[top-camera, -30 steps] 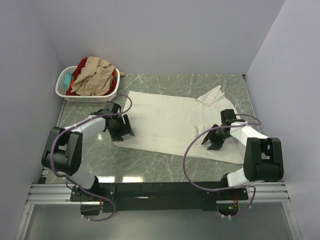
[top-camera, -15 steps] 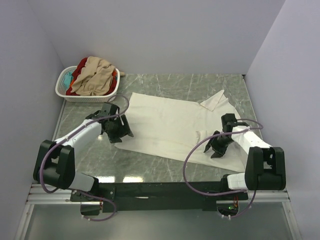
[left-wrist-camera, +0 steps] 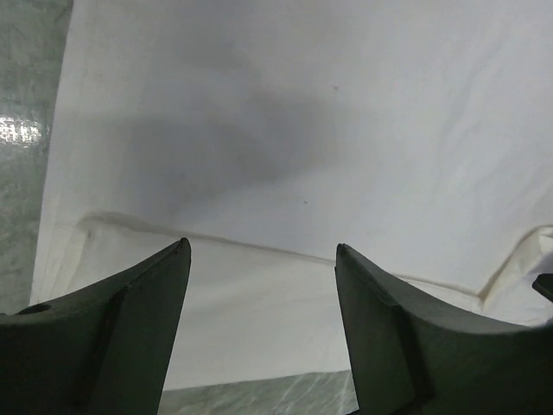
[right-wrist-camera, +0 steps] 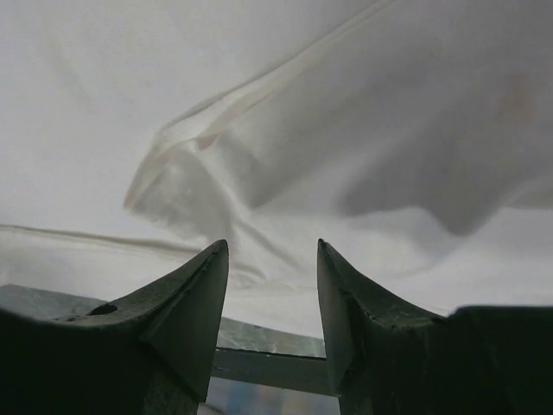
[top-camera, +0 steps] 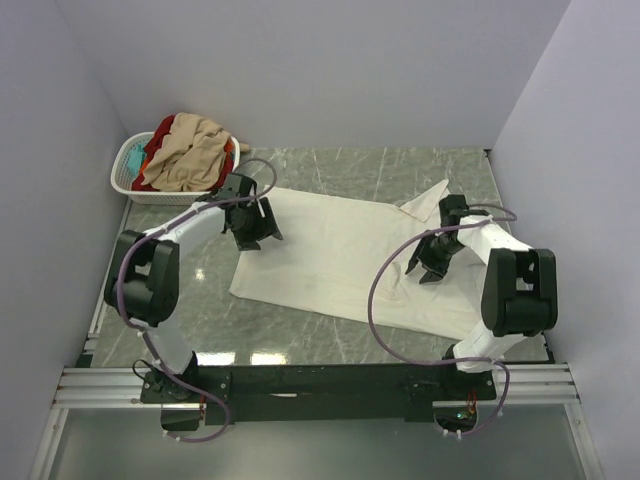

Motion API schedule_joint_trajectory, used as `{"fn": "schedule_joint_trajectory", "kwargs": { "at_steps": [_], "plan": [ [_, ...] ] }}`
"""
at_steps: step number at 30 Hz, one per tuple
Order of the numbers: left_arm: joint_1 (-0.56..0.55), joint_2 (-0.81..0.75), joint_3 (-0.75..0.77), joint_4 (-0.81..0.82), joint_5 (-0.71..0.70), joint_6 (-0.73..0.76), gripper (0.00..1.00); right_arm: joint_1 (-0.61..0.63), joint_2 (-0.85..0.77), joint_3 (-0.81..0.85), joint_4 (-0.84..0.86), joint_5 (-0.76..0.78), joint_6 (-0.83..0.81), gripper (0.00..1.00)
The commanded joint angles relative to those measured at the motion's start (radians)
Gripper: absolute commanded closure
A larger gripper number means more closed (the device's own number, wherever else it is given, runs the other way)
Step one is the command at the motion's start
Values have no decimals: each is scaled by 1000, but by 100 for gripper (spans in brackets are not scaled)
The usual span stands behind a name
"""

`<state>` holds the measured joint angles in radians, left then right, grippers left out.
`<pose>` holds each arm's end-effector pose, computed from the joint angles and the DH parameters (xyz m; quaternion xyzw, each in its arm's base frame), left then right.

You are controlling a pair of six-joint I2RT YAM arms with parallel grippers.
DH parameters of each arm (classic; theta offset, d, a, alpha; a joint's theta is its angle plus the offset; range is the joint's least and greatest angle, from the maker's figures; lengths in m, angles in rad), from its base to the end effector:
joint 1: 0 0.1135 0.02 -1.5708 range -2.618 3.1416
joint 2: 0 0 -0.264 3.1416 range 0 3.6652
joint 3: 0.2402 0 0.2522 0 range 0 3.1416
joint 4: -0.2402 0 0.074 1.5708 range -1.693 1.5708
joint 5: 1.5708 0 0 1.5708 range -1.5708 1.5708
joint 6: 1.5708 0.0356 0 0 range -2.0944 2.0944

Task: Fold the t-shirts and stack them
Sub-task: Fold the tshirt

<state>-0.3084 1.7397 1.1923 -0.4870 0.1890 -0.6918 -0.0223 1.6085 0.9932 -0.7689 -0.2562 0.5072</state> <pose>0.3414 -0.1158 0.2038 -0.1583 0.9471 -0.2063 0.1879 0.2849 0.0027 0.1784 0.2469 0.9562 0.1457 0.0592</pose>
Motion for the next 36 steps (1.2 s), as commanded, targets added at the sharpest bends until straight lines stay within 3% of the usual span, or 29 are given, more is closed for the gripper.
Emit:
{"fn": "schedule_joint_trajectory", "kwargs": {
  "at_steps": [1,11,24,31,36],
  "plan": [
    [-5,47,26,-8,3,28,26,-2,43,-8,39,-20,-21,47],
    [-5,14,-154,7,-29,5,26,-1,10,-209,108,-20,2,48],
    [-6,-262,-434,4,-46,-25,26,12,-225,-419,114,-24,56,48],
    [-5,-364,-477,-13,-20,-35,25,18,-328,-415,60,-49,96,48],
    [-5,-402,-424,-30,0,-34,24,18,-341,-279,-6,-51,96,47]
  ]
}}
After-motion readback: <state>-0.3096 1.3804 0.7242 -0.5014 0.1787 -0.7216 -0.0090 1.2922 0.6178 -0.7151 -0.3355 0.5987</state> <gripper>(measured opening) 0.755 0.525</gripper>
